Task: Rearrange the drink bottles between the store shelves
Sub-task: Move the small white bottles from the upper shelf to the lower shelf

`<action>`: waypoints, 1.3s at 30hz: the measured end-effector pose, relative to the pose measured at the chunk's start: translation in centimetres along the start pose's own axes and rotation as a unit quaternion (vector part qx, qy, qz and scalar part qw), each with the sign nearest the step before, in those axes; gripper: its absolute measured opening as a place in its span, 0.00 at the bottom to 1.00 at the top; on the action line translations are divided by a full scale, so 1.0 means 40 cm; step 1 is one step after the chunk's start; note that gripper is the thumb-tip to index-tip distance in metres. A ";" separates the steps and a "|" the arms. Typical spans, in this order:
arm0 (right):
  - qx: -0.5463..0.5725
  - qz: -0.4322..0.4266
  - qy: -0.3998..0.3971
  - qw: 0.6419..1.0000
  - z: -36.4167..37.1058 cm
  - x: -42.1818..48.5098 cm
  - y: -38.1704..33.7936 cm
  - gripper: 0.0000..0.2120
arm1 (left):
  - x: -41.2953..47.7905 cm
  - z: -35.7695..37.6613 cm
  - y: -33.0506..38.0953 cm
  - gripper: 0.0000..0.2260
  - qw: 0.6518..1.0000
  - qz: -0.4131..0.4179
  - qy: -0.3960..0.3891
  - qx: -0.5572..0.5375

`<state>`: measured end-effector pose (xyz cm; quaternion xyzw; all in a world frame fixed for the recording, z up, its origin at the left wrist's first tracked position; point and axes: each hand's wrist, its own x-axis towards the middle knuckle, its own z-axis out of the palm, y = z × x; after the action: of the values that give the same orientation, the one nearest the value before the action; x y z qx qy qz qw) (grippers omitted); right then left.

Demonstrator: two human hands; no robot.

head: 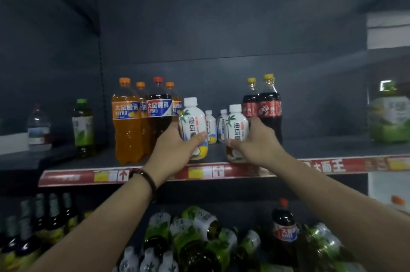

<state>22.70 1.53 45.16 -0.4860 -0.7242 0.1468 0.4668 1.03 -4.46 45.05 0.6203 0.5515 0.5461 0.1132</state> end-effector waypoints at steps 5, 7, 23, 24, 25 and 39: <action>-0.045 0.050 -0.027 0.997 0.084 0.115 0.016 0.34 | 0.133 0.091 -0.099 0.19 0.998 -0.059 -0.024 0.027; -0.070 0.064 -0.028 0.995 0.108 0.154 0.020 0.35 | 0.172 0.121 -0.128 0.22 0.997 -0.068 -0.003 0.041; -0.245 0.009 -0.110 0.963 0.198 0.243 0.066 0.21 | 0.448 0.275 -0.228 0.37 0.978 -0.032 -0.012 0.204; -0.240 0.010 -0.113 0.964 0.202 0.253 0.067 0.21 | 0.459 0.280 -0.230 0.34 0.977 -0.036 -0.011 0.210; -0.237 0.011 -0.115 0.965 0.207 0.266 0.071 0.22 | 0.471 0.287 -0.234 0.32 0.977 -0.040 -0.011 0.209; -0.215 0.068 -0.146 0.963 0.253 0.371 0.096 0.34 | 0.555 0.331 -0.294 0.37 0.988 -0.090 -0.042 0.120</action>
<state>15.23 18.29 45.26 -0.5963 -0.7643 0.0884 0.2292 0.53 23.90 43.58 0.5996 0.6613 0.4372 0.1093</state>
